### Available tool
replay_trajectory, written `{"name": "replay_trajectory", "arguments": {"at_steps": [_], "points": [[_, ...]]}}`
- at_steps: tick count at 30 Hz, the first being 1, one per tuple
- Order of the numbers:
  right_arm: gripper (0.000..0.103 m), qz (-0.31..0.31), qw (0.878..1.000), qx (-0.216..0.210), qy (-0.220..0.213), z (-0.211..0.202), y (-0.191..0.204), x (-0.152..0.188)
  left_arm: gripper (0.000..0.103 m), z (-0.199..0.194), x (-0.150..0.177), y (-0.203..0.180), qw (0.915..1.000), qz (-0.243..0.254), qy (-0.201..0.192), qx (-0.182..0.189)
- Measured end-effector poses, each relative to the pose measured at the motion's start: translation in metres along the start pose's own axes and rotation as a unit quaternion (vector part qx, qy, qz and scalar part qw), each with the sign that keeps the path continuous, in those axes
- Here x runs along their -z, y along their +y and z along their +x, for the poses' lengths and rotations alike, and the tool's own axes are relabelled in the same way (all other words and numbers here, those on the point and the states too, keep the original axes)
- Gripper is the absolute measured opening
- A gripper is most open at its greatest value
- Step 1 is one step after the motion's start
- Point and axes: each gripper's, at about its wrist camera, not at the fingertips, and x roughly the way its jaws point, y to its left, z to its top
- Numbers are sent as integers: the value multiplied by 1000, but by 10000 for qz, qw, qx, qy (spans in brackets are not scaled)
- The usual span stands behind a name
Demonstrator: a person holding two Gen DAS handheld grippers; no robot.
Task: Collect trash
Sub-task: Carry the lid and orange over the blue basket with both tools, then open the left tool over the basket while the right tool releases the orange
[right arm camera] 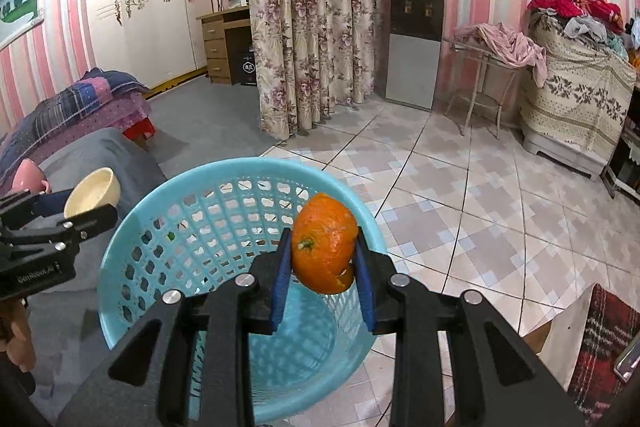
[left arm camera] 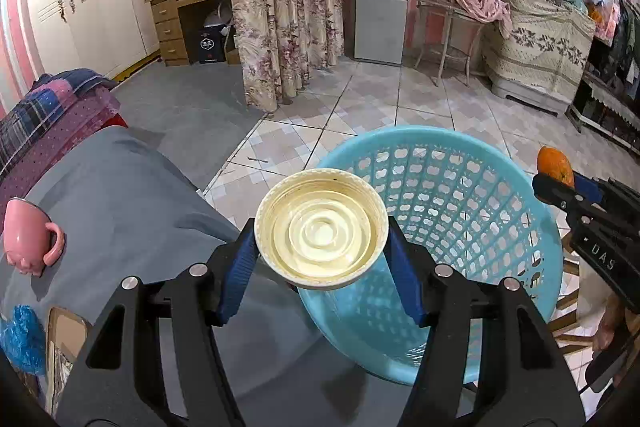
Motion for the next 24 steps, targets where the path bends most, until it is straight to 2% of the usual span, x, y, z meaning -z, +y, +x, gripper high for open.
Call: {"name": "replay_trajectory", "arguments": {"at_steps": [7,16,18,20,24], "points": [[30,-94,9999,62,-3,0,4,1,61,14,-3,-8,9998,72,205,32],[30,199,9997,96,38,2,-12,3,61,18,-3,-26,9995,246,154,115],[30,181,9998,80,35,2,-10,2,65,19,-4,-23,9995,185,218,133],[30,148,9999,76,40,2,-8,2,80,15,-4,-20,9997,110,161,144],[30,92,9999,57,60,3,-2,2,83,4,-8,-10,10000,38,24,6]]}}
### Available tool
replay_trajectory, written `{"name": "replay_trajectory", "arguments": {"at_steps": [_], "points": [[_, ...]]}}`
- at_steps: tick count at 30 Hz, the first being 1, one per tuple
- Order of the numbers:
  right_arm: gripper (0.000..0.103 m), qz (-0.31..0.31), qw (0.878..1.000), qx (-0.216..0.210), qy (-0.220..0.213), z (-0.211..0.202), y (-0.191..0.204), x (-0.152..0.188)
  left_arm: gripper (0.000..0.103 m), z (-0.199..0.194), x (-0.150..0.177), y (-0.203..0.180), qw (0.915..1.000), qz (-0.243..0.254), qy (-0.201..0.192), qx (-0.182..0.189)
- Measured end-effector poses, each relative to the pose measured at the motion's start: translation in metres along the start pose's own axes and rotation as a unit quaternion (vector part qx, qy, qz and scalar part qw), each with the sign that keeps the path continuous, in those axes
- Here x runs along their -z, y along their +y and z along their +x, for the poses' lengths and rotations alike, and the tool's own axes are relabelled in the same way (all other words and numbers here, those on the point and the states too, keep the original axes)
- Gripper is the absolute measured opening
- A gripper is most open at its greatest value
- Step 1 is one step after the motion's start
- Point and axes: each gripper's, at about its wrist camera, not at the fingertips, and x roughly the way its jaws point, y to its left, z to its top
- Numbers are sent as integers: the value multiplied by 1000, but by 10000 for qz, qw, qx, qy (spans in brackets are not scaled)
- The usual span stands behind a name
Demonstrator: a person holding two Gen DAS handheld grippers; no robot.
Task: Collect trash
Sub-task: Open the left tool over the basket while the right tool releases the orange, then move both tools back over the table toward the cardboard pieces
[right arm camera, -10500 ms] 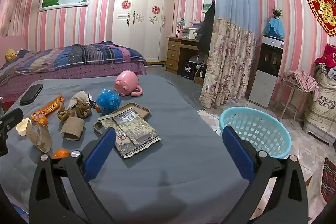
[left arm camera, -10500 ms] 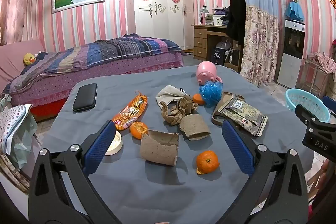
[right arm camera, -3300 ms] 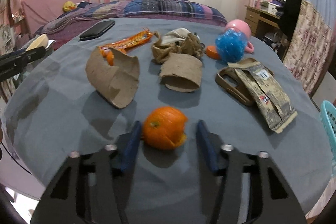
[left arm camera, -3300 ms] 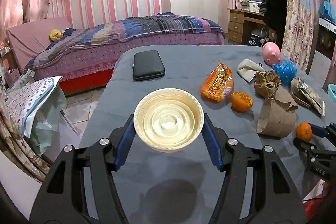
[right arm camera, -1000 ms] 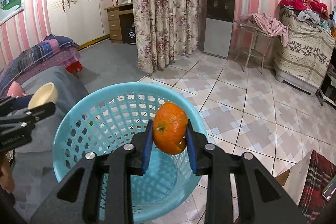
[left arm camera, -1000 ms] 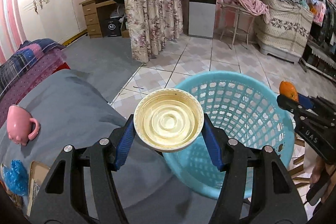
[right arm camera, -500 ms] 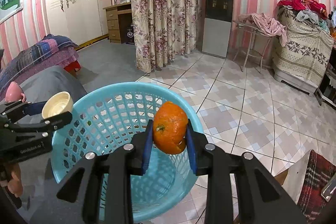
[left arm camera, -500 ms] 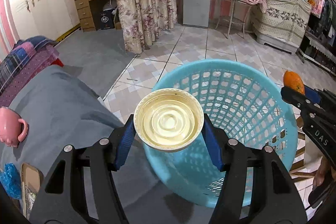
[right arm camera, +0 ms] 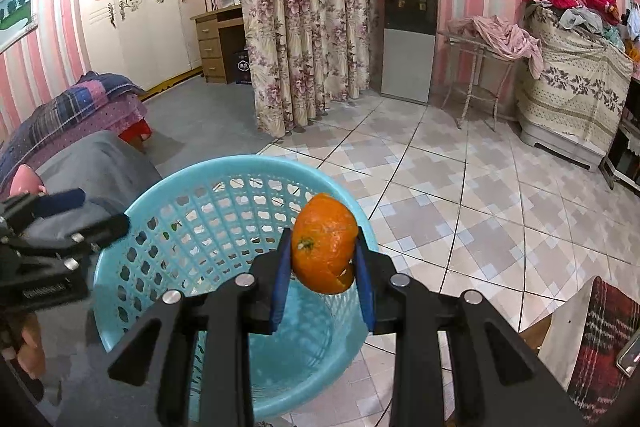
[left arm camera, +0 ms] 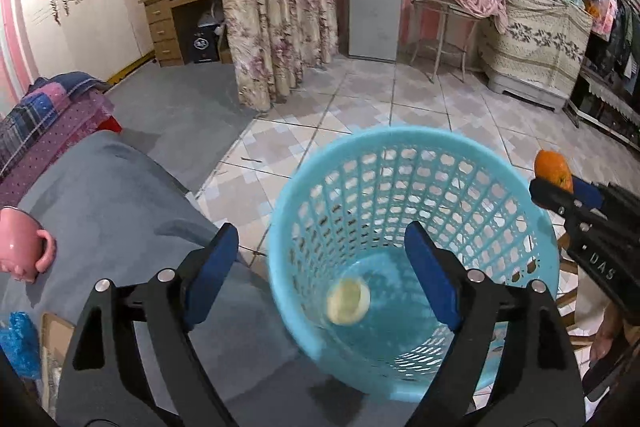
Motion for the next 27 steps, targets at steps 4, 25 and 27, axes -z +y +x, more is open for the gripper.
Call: {"name": "replay_trajectory", "arguments": {"at_steps": [4,25,27], "points": [[30,-31,10000,-69,-4,1,7,-1,88,-22,0,18,9989,-52,-226,-419],[71,-181,9996,-223,9,8,52,-1,95,-120,38,98,9819,-806,-896,-1461],[78,-150,9993,-343,-53,2,55,-3,95,-127,40,101,9804,-847,-939,-1513]]}}
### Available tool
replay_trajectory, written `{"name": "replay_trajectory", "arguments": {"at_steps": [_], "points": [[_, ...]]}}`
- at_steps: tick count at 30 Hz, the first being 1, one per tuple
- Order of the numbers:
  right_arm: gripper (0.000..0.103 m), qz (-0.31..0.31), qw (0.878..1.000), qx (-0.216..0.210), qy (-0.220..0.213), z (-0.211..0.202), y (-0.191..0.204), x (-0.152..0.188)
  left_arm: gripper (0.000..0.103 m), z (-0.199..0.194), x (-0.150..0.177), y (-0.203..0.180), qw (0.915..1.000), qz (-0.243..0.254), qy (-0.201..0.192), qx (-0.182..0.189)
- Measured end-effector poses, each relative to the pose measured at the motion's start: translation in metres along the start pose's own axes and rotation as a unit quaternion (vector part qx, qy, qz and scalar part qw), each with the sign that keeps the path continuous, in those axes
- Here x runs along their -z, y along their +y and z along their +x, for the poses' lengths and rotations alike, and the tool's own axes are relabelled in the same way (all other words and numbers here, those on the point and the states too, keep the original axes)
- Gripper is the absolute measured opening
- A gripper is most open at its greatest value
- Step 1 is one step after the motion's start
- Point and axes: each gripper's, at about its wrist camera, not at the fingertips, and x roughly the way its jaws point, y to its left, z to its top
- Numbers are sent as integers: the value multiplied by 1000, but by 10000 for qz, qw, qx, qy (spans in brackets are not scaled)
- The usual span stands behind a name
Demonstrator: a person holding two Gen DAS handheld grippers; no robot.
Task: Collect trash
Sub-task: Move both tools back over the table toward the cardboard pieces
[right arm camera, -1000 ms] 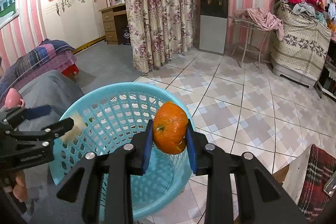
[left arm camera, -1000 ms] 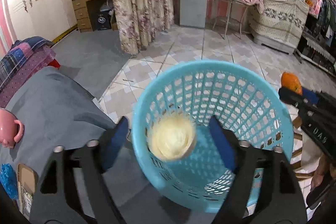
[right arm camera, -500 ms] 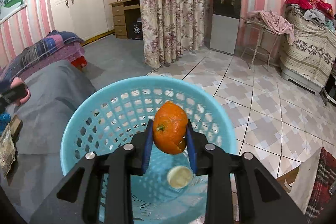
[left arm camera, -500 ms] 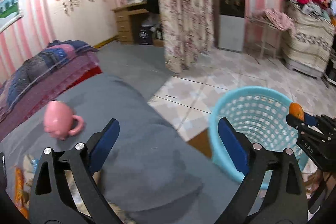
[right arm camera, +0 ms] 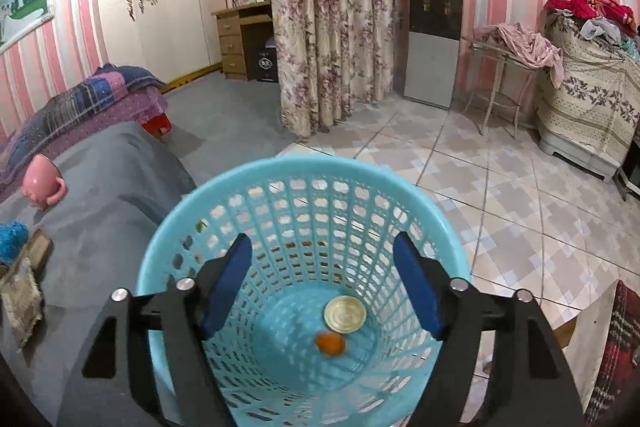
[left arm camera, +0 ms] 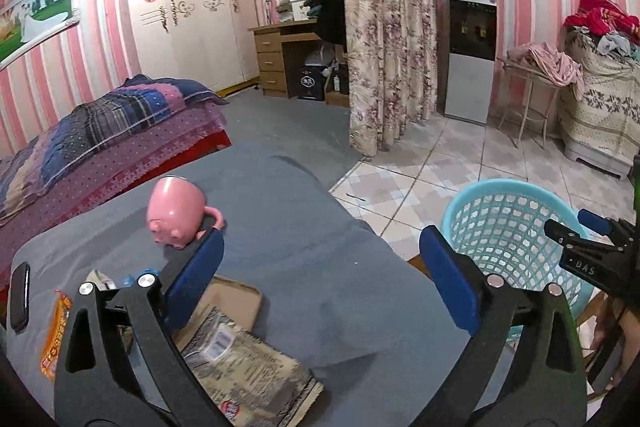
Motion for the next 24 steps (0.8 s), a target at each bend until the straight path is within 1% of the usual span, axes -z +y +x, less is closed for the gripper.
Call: {"name": "replay_trajectory", "arguments": {"at_steps": [6,14,20,24], "points": [[91,-141,9994,-76,-314,-19,11,-6,95,-17,1,18,9996,-197,-110,-171],[92,-348,9980,-216,-481,-34,31,-9,97,-47,6,50,9975,-345,-315,-532],[93,-407,9972,-327,-543,-42,48,-7,97,-64,21,83,9946,-593,-293,-804],[93,-414,9965,-444,-580,-52,65,-5,97,-76,36,107,9914,-722,-286,-1053]]}}
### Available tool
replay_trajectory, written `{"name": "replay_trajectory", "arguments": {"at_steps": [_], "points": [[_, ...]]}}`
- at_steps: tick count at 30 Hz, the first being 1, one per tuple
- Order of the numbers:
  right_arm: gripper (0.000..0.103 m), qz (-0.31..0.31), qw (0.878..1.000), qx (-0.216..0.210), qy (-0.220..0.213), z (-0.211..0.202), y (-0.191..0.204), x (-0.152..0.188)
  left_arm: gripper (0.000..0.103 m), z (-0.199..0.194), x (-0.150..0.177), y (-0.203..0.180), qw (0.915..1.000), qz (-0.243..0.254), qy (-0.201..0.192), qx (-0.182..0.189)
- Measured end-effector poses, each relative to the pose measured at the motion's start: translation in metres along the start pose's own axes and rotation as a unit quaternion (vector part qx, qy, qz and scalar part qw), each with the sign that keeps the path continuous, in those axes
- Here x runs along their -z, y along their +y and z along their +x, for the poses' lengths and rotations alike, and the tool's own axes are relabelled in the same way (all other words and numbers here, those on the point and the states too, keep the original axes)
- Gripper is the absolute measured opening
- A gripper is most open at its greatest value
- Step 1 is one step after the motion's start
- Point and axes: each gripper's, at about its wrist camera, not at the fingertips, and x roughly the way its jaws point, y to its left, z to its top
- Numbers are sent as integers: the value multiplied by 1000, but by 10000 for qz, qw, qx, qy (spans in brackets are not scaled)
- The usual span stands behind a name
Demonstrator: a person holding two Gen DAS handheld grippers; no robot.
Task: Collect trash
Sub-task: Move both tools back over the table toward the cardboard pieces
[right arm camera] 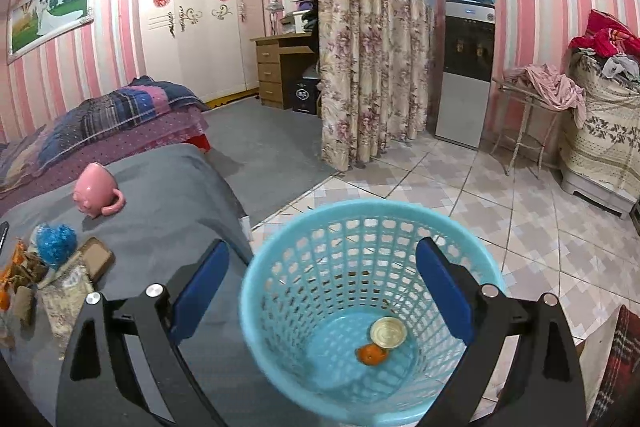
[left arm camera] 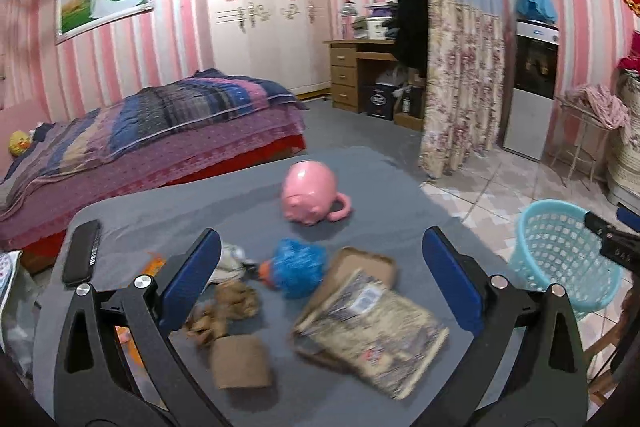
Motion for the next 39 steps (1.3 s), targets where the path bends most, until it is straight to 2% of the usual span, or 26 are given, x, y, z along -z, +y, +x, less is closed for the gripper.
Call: {"name": "replay_trajectory", "arguments": {"at_steps": [7,14,26,33,39], "points": [[93,-309,9993,-207,23,-10,37,7,97,-19,20,51,9991,-151,20,-404],[93,-367,9977,-573,2,-27,67,16,97,-39,39,109,9967,-429,113,-680],[93,-410,9955,-849,42,-36,115,29,97,-54,80,174,9908,-626,401,-1134],[93,-643,9926,-1025,141,-40,152,43,97,-51,111,186,9896,-637,707,-1082],[93,-1044,9887,-1057,185,-42,180,53,97,-39,135,180,9884,-858,1020,-721]]}}
